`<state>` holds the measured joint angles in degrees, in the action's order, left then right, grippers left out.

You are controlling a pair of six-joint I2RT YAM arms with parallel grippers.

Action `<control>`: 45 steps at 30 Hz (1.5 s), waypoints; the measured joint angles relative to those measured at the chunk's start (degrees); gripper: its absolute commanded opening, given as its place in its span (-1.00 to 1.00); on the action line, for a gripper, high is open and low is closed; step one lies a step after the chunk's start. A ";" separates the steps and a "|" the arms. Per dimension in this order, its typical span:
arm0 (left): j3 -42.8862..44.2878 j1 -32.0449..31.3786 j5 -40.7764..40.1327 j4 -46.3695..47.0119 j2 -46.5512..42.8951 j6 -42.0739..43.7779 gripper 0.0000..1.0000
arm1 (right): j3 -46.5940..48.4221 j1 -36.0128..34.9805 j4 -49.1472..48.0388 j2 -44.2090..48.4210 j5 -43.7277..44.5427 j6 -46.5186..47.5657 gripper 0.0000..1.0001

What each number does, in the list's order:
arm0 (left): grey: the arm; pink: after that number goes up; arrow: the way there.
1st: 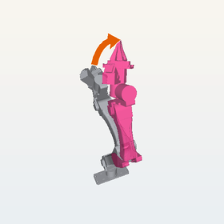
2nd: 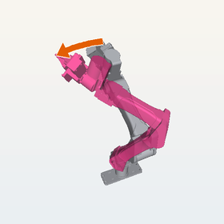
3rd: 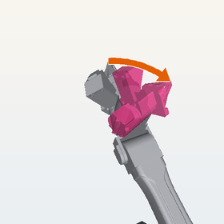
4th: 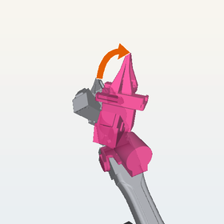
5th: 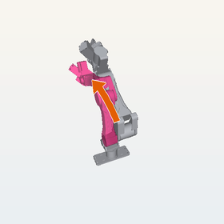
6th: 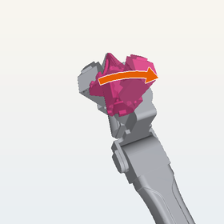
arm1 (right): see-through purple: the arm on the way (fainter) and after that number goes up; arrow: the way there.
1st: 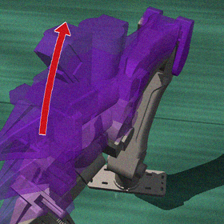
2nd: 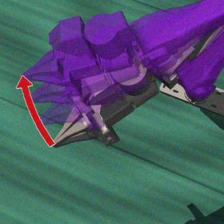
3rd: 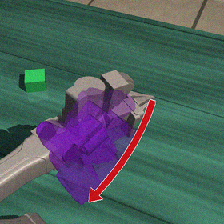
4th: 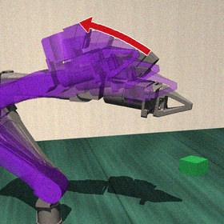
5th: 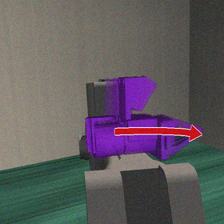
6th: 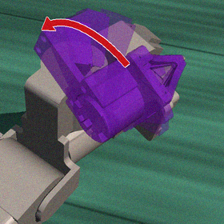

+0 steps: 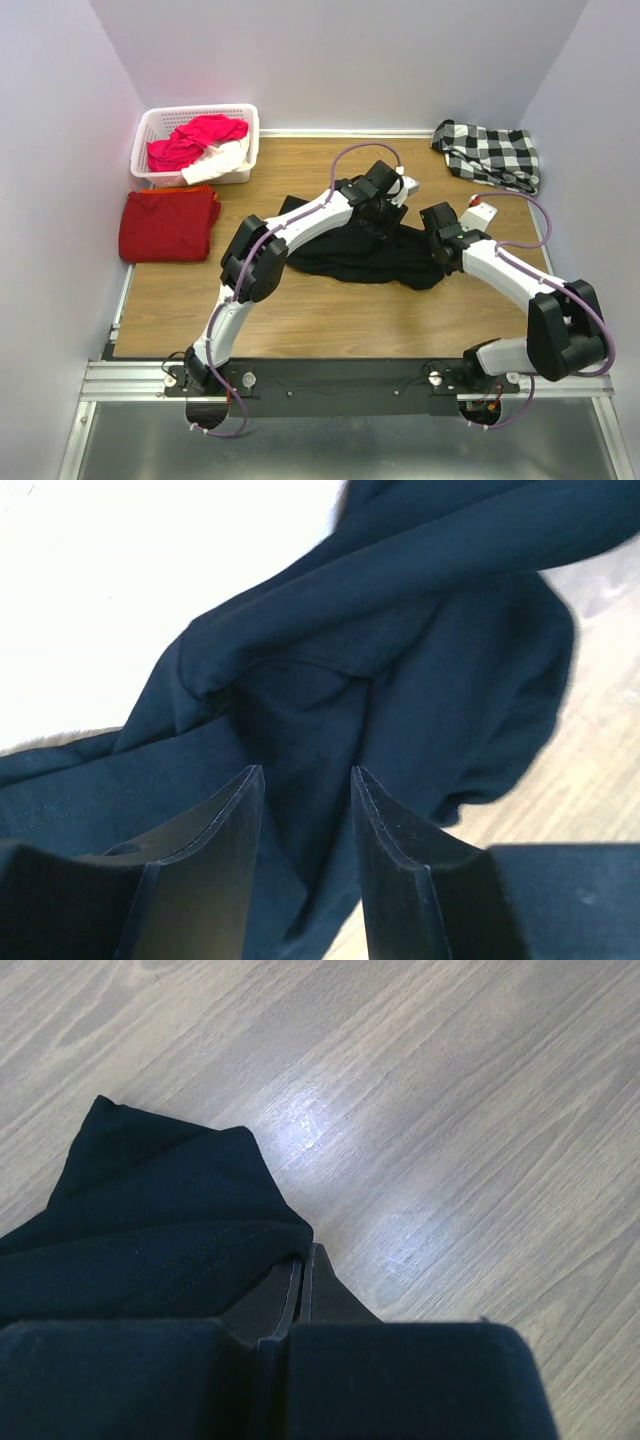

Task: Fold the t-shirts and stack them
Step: Flatten out the tshirt

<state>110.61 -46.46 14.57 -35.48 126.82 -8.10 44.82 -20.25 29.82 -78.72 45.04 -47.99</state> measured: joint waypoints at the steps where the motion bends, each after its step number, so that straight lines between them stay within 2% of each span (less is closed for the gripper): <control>1: -0.33 -0.02 -0.57 0.22 0.28 -0.11 -0.03 | 0.00 0.02 0.04 0.13 0.02 0.00 -0.99; 11: -0.61 0.28 -7.76 1.90 1.38 -2.47 -0.04 | -0.02 0.02 0.26 0.70 0.00 0.02 -0.99; 19: -0.57 0.31 -8.94 2.40 3.21 -2.95 -0.09 | -0.55 0.02 0.31 1.40 0.00 0.00 -0.99; 24: -0.61 0.31 -9.07 2.40 3.58 -3.02 -0.43 | -0.63 0.02 0.31 1.40 0.00 0.00 -0.99; 26: -0.61 0.31 -9.22 2.40 3.58 -3.04 -0.71 | -0.63 0.02 0.31 1.40 0.00 0.00 -0.99; 27: -0.61 0.31 -9.42 2.40 3.58 -3.17 -0.91 | -0.63 0.02 0.31 1.40 0.00 0.00 -0.99; 28: -0.61 0.31 -9.49 2.40 3.58 -3.04 -1.00 | -0.63 0.02 0.31 1.40 0.00 0.00 -0.99; 39: -0.61 0.79 -12.07 2.25 3.56 -3.17 -1.00 | -0.63 0.02 0.31 1.40 0.00 -0.02 -0.99; 45: 0.42 2.84 -16.83 -0.81 0.15 -3.34 -1.00 | -0.15 0.02 0.63 1.40 0.02 0.46 -0.99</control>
<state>111.02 -43.62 -2.26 -36.29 126.98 -11.44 44.66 -20.23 30.46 -77.32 45.06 -47.53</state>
